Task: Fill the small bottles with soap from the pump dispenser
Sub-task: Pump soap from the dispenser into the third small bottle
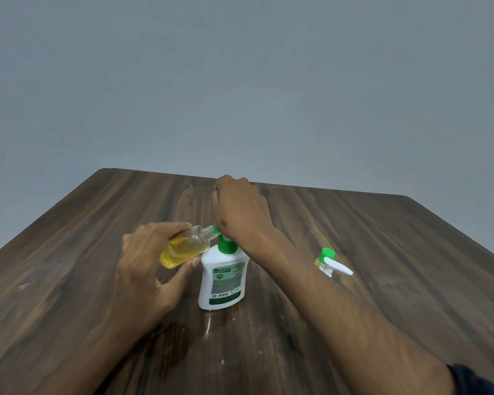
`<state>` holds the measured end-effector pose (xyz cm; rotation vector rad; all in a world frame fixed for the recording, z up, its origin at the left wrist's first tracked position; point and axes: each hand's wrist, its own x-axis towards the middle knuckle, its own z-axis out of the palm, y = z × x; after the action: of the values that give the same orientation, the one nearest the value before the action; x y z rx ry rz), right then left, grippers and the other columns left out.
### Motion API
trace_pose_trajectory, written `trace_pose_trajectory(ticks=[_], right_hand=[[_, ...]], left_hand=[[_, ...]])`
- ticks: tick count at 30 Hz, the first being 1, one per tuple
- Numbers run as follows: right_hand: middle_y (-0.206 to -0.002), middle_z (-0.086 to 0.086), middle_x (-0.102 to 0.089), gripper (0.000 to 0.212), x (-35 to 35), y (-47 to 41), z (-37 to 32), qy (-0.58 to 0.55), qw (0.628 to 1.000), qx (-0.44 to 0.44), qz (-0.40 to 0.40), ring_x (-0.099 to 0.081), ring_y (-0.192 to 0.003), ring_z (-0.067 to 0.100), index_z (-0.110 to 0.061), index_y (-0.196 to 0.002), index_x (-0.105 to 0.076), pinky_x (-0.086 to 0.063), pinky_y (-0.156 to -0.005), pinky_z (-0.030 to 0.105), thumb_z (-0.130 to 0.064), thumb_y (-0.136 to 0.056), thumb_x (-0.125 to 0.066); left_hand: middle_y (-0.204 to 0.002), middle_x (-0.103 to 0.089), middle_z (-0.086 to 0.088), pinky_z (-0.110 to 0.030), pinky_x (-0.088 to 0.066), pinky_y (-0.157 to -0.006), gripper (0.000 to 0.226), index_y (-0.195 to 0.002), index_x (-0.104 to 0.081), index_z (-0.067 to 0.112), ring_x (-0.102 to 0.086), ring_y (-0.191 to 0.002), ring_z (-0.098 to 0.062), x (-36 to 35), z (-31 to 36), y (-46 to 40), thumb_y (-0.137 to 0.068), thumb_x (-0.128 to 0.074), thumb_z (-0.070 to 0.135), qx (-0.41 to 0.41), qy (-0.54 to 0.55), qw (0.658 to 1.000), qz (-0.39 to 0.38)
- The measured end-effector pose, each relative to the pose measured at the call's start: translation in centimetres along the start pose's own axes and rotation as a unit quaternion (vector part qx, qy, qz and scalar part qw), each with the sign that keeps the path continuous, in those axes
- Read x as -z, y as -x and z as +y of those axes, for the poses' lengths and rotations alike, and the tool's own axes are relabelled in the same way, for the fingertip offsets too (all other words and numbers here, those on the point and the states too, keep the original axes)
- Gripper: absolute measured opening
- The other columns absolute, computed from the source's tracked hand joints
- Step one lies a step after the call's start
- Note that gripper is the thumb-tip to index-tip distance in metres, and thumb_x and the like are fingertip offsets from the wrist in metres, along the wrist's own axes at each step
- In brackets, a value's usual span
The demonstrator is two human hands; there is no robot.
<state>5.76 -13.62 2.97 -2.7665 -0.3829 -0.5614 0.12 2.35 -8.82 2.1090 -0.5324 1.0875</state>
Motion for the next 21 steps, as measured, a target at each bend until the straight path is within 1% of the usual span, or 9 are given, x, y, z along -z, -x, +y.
trace_pose_trajectory(ticks=[4,7,9,12,17,19,21], right_hand=[[-0.074,-0.002,-0.044,0.012,0.22,-0.24,-0.02,0.004,1.000,0.001,0.010,-0.044,-0.063,0.017,-0.014,-0.088,-0.049,-0.025,-0.049,0.031,-0.012,-0.099,-0.053],[-0.075,-0.002,-0.048,0.010,-0.17,-0.11,0.18,-0.010,1.000,-0.015,0.002,-0.051,-0.070,0.023,-0.014,-0.090,-0.054,-0.029,-0.051,0.033,-0.011,-0.099,-0.051],[-0.072,-0.003,-0.044,0.010,-0.16,-0.03,0.08,-0.004,1.000,-0.005,0.001,-0.049,-0.067,0.021,-0.013,-0.090,-0.053,-0.029,-0.051,0.033,-0.011,-0.099,-0.051],[-0.071,-0.004,-0.040,0.014,0.30,-0.11,0.02,0.006,1.000,0.007,0.021,-0.040,-0.059,0.013,-0.015,-0.087,-0.048,-0.024,-0.048,0.030,-0.012,-0.101,-0.051],[-0.071,-0.004,-0.042,0.012,-0.19,0.12,0.13,-0.007,1.000,-0.002,0.000,-0.048,-0.067,0.021,-0.015,-0.088,-0.050,-0.028,-0.050,0.032,-0.010,-0.099,-0.053],[-0.071,-0.004,-0.041,0.012,0.16,0.04,0.08,0.002,1.000,0.011,0.004,-0.048,-0.066,0.020,-0.015,-0.088,-0.050,-0.031,-0.052,0.032,-0.011,-0.099,-0.055],[-0.071,-0.003,-0.042,0.012,0.32,-0.08,0.17,0.000,1.000,0.011,0.016,-0.045,-0.062,0.016,-0.014,-0.089,-0.050,-0.029,-0.050,0.032,-0.011,-0.099,-0.055]], left_hand=[[-0.116,-0.068,0.005,-0.048,-0.046,-0.088,0.044,-0.122,-0.067,0.015,-0.062,-0.104,-0.019,0.05,0.04,0.10,-0.087,-0.073,0.040,0.001,0.000,1.000,0.010],[-0.115,-0.068,0.006,-0.050,-0.047,-0.086,0.043,-0.122,-0.067,0.016,-0.063,-0.103,-0.019,-0.03,0.07,-0.02,-0.087,-0.073,0.040,-0.003,-0.004,1.000,0.008],[-0.116,-0.068,0.006,-0.049,-0.046,-0.087,0.043,-0.122,-0.067,0.015,-0.062,-0.103,-0.019,-0.01,0.03,-0.01,-0.087,-0.072,0.041,-0.003,-0.004,1.000,0.007],[-0.116,-0.067,0.007,-0.047,-0.046,-0.087,0.045,-0.123,-0.067,0.015,-0.061,-0.104,-0.017,-0.06,0.16,0.04,-0.087,-0.072,0.041,-0.004,-0.001,1.000,0.009],[-0.118,-0.068,0.006,-0.050,-0.047,-0.086,0.044,-0.122,-0.068,0.014,-0.062,-0.105,-0.018,-0.08,0.00,0.04,-0.087,-0.072,0.040,0.000,-0.007,1.000,0.004],[-0.118,-0.068,0.006,-0.050,-0.047,-0.086,0.045,-0.123,-0.068,0.014,-0.062,-0.105,-0.018,-0.06,0.13,0.04,-0.087,-0.072,0.040,-0.001,-0.005,1.000,0.007],[-0.117,-0.068,0.005,-0.050,-0.047,-0.087,0.045,-0.123,-0.068,0.013,-0.063,-0.105,-0.019,-0.02,0.29,0.04,-0.087,-0.072,0.040,-0.002,-0.006,1.000,0.011]])
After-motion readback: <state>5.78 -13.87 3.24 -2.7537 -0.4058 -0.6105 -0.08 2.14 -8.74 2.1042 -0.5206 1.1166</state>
